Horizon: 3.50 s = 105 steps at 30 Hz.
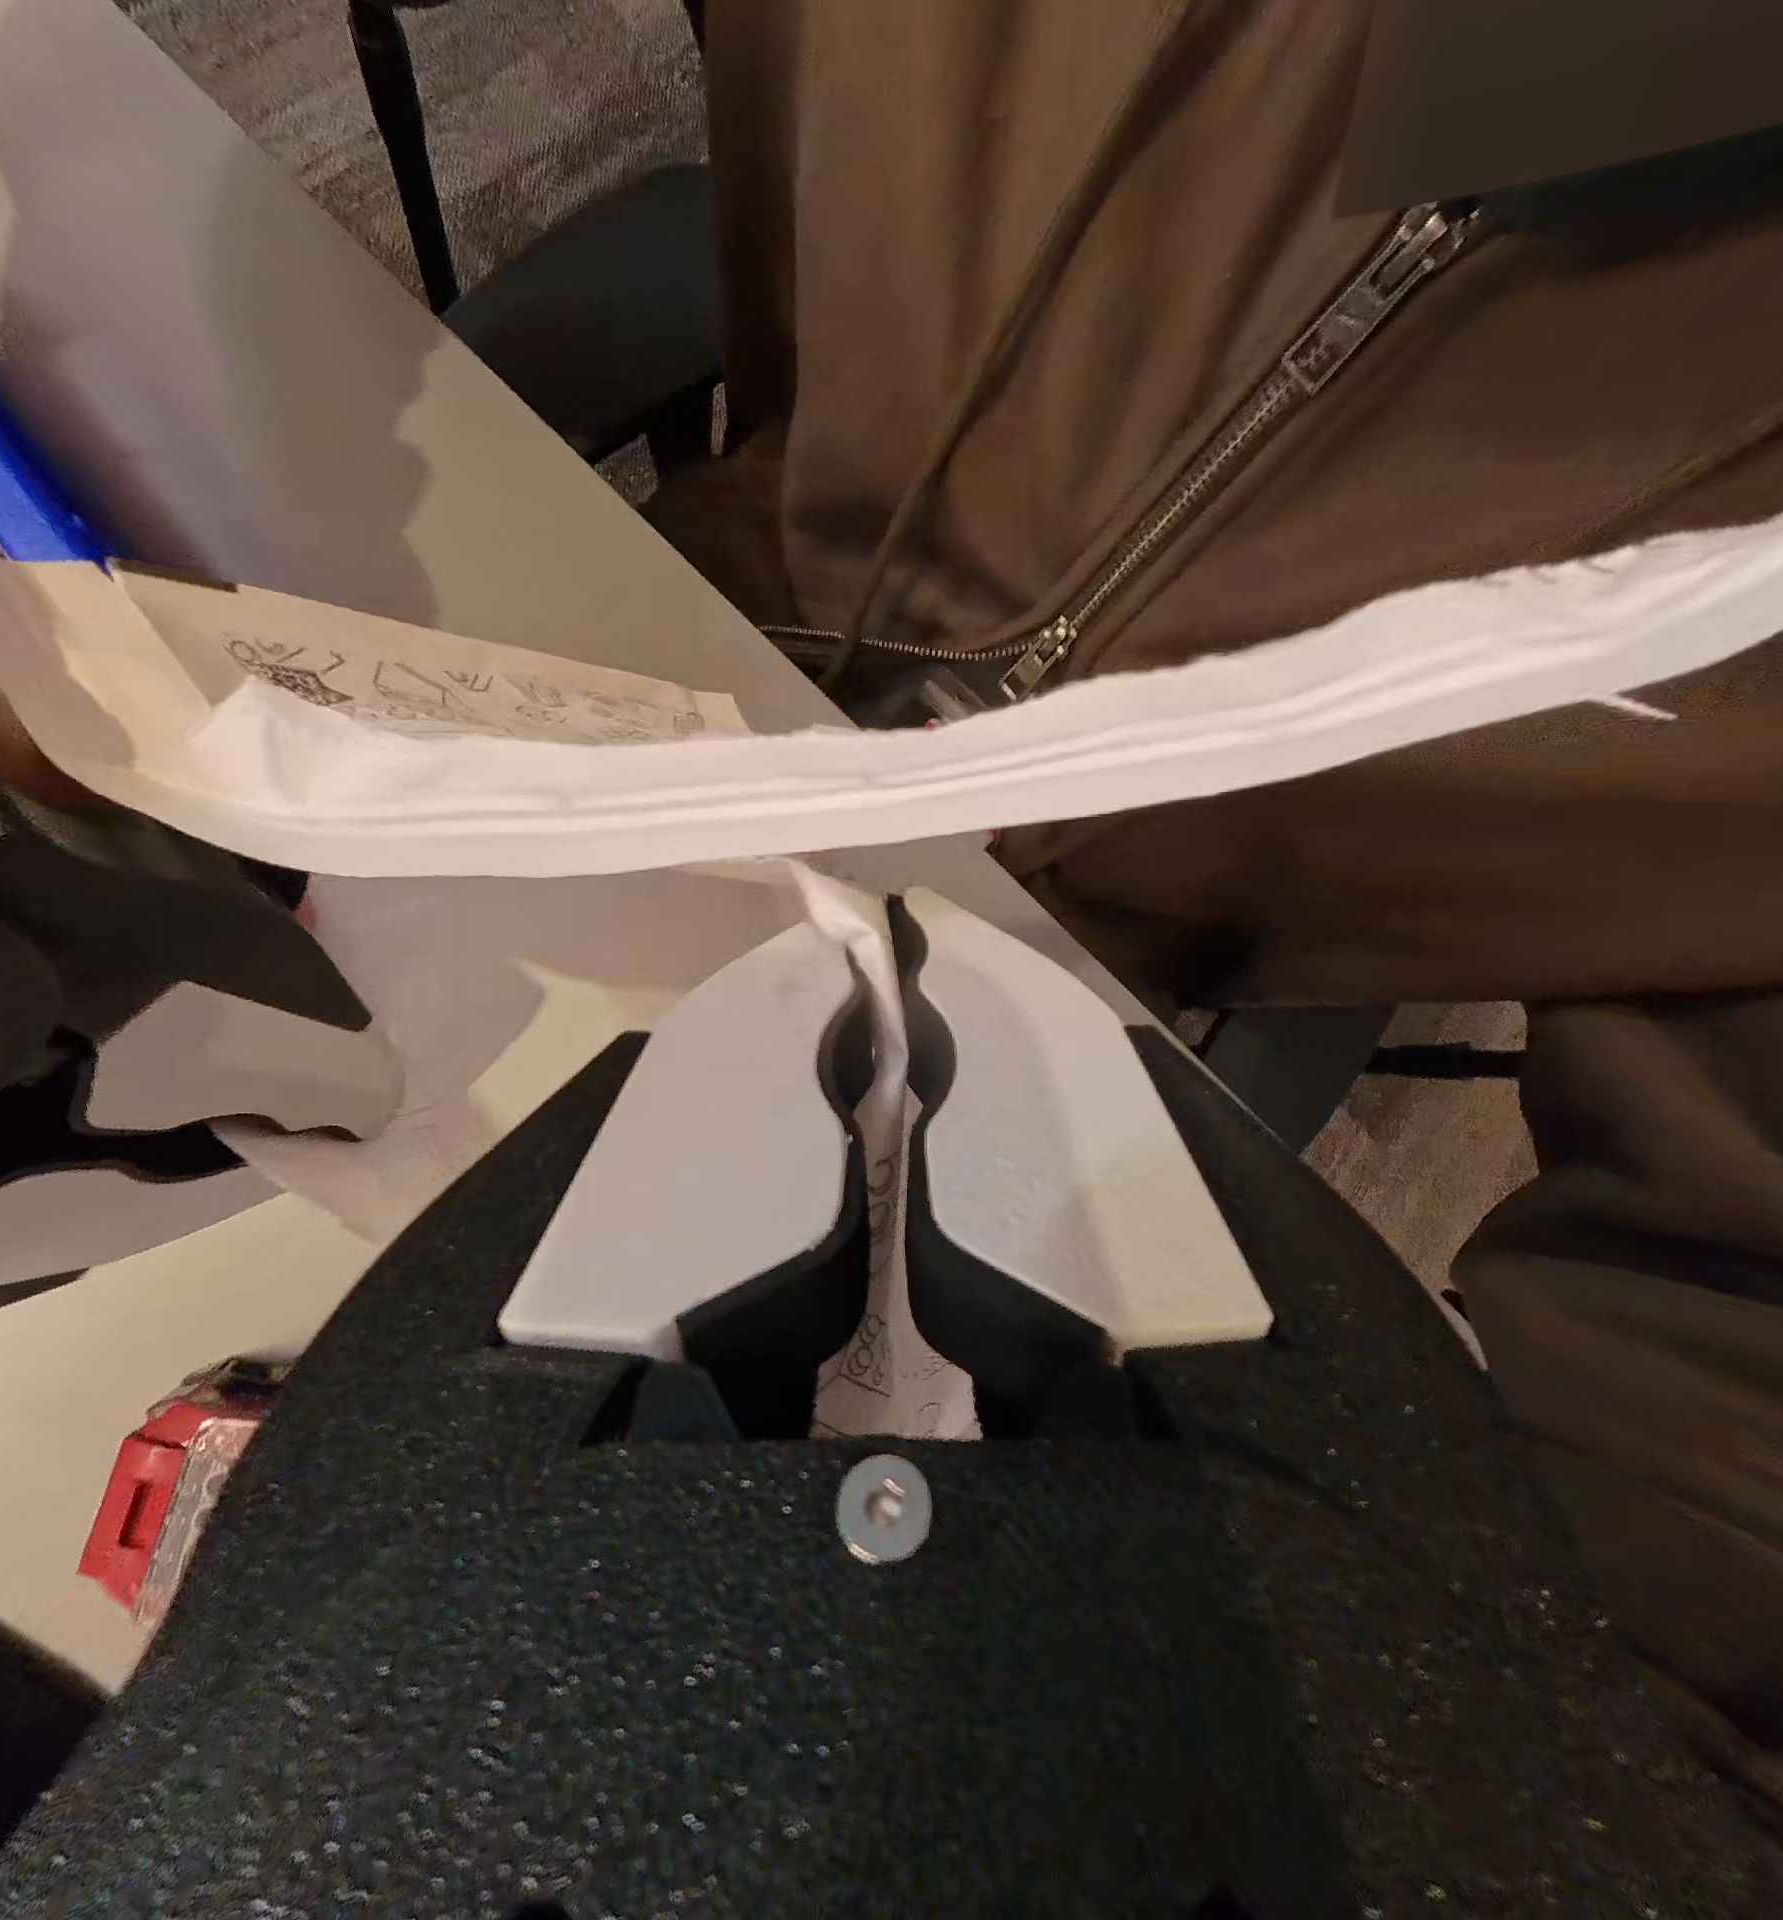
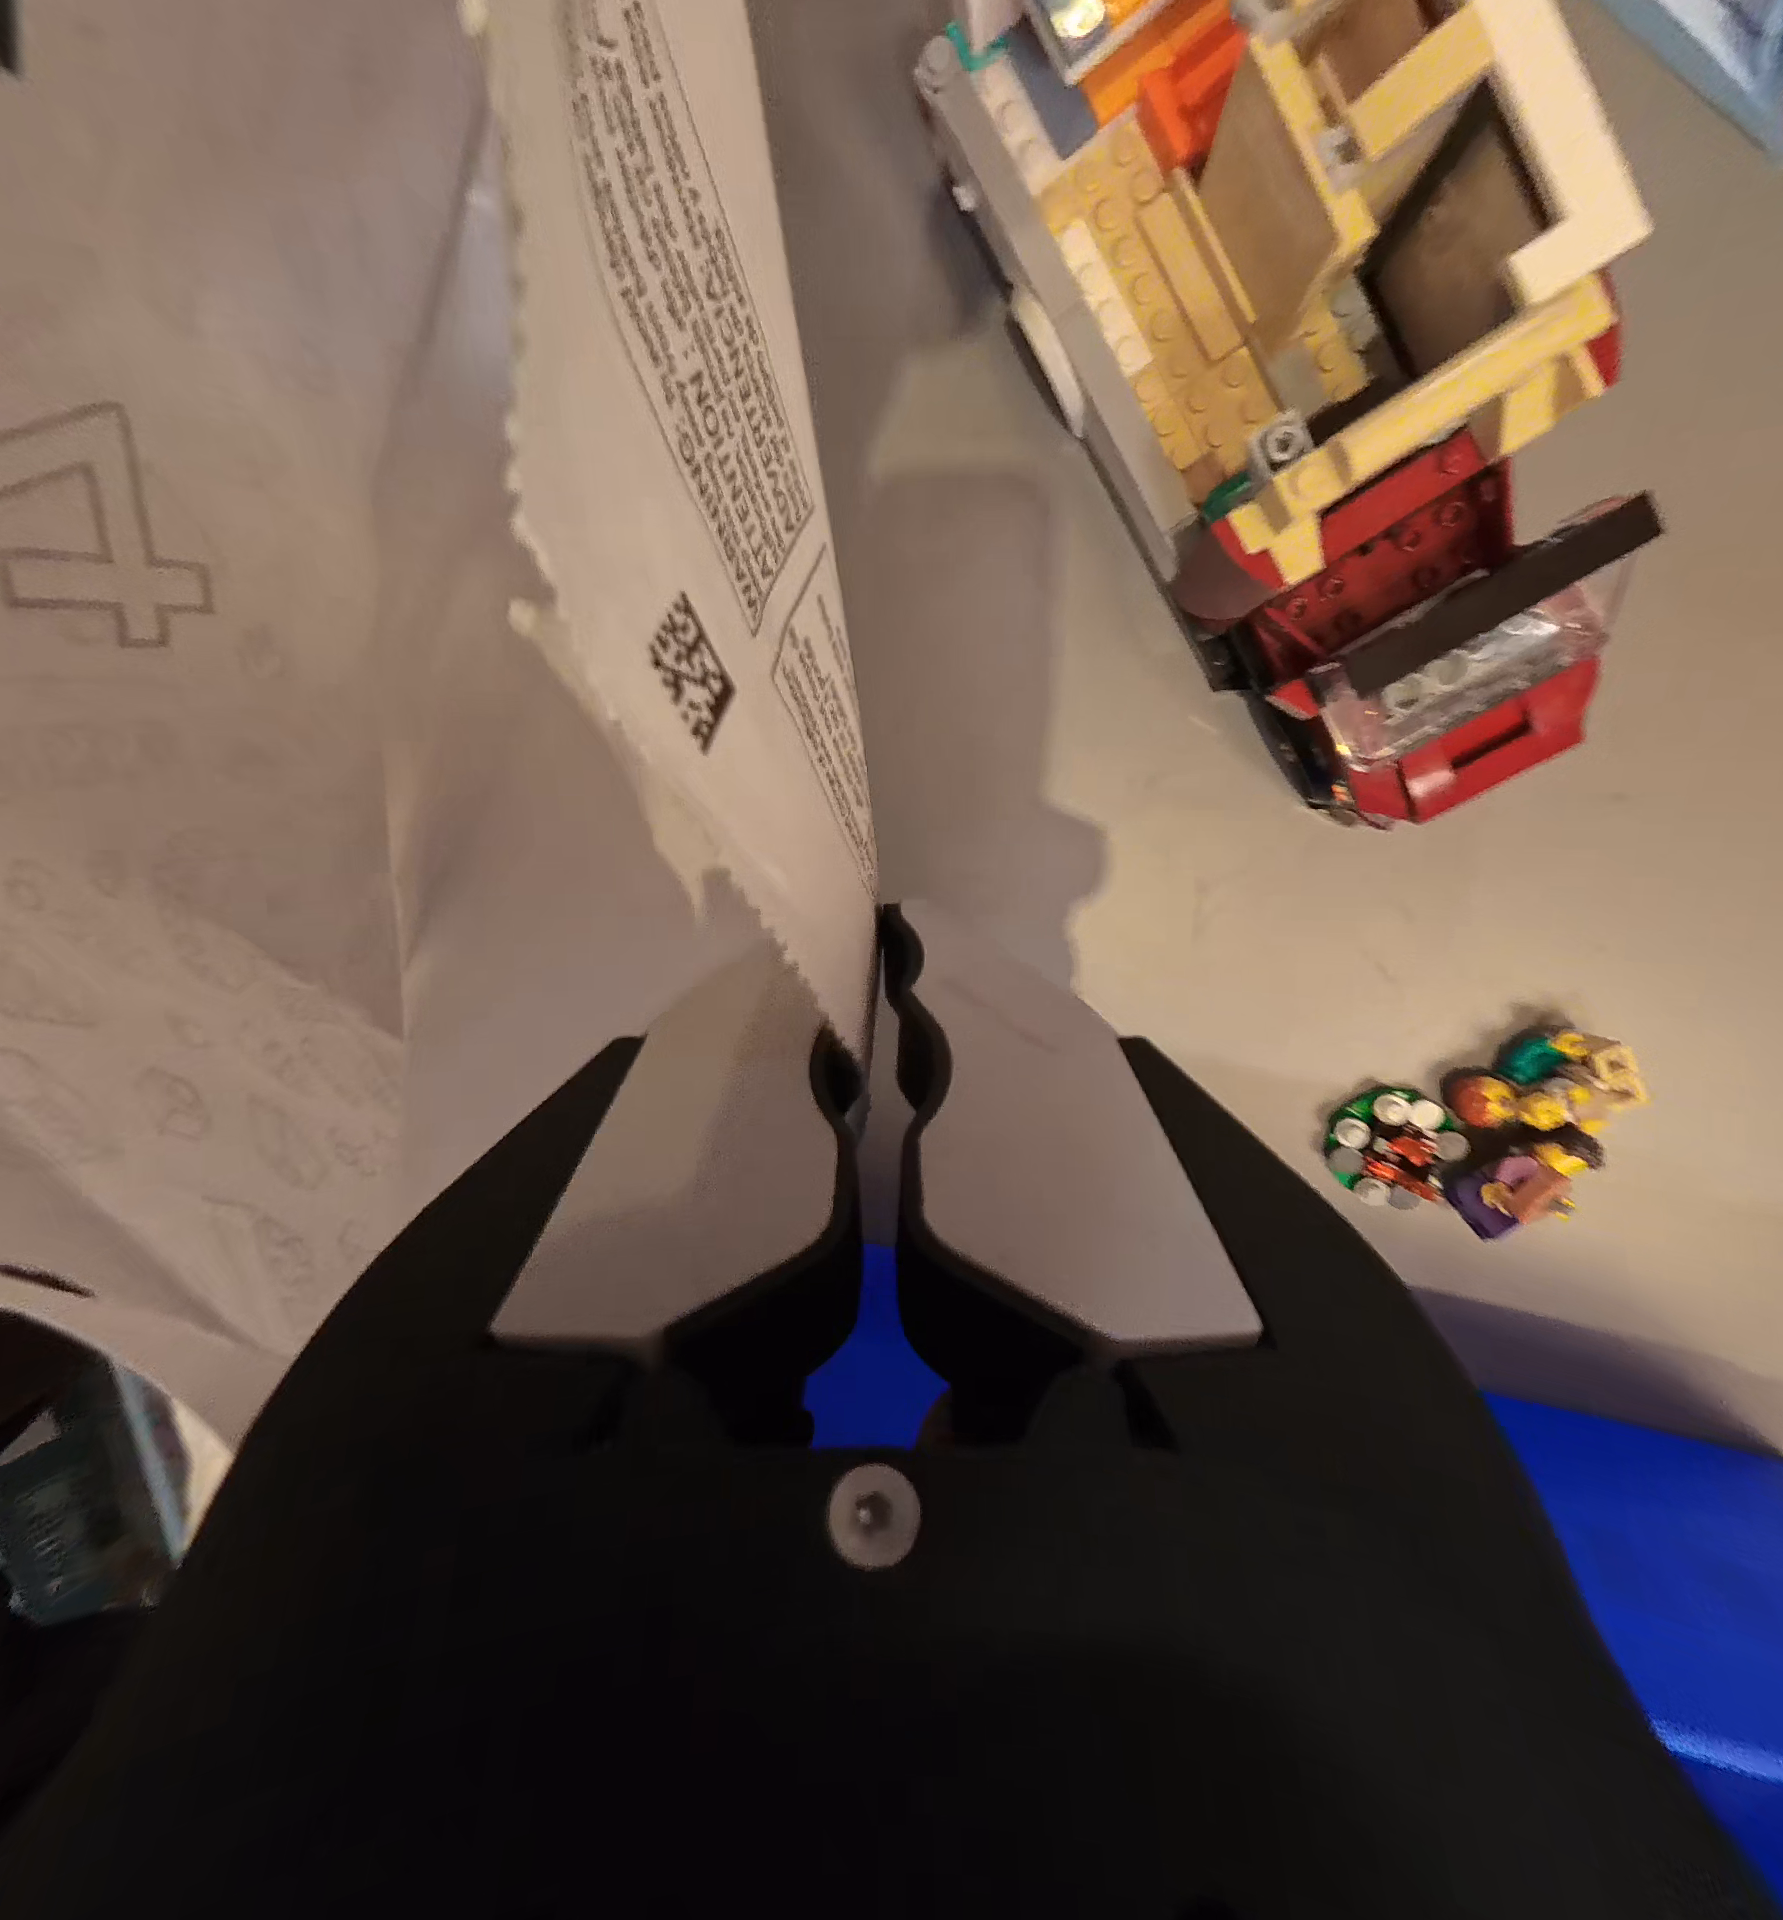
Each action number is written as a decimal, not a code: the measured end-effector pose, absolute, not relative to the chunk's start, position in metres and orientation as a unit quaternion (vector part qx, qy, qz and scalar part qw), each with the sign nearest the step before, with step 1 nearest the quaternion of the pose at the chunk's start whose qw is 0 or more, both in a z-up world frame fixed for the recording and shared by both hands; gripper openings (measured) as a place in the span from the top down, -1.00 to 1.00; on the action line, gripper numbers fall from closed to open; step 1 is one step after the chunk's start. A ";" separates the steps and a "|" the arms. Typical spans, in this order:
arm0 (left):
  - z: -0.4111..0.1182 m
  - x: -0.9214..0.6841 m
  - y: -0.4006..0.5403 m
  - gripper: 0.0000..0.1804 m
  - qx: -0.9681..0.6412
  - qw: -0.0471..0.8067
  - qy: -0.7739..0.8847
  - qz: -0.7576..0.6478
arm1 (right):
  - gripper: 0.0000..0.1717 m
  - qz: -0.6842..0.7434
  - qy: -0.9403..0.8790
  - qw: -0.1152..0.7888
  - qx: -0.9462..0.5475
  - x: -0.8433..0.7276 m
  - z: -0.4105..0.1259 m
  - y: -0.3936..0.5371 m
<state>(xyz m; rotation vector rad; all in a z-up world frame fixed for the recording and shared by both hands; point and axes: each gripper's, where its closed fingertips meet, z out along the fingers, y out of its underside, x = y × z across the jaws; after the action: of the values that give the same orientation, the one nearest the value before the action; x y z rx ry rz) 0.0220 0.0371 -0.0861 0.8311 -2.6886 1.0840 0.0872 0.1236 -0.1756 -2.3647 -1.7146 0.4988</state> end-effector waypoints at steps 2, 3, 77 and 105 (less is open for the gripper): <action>-0.091 0.020 0.039 1.00 0.279 0.060 -0.897 0.338 | 1.00 0.137 -0.566 0.107 -0.806 0.091 -0.174 0.133; -0.095 0.020 0.041 1.00 0.283 0.056 -0.901 0.325 | 1.00 0.120 -0.559 0.115 -0.812 0.093 -0.173 0.138; -0.125 0.088 0.054 0.96 0.272 0.017 -0.922 0.275 | 0.42 0.121 -0.085 0.269 -0.952 0.400 -0.173 0.080; -0.146 0.077 0.034 0.90 0.340 -0.056 -0.876 0.338 | 0.84 0.063 -0.172 0.157 -0.970 0.382 -0.196 0.075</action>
<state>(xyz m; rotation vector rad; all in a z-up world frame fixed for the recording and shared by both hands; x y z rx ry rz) 0.0770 0.0337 -0.1462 1.1083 -2.8542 1.1012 0.3822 0.0749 -0.1961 -2.7773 -0.4935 0.1791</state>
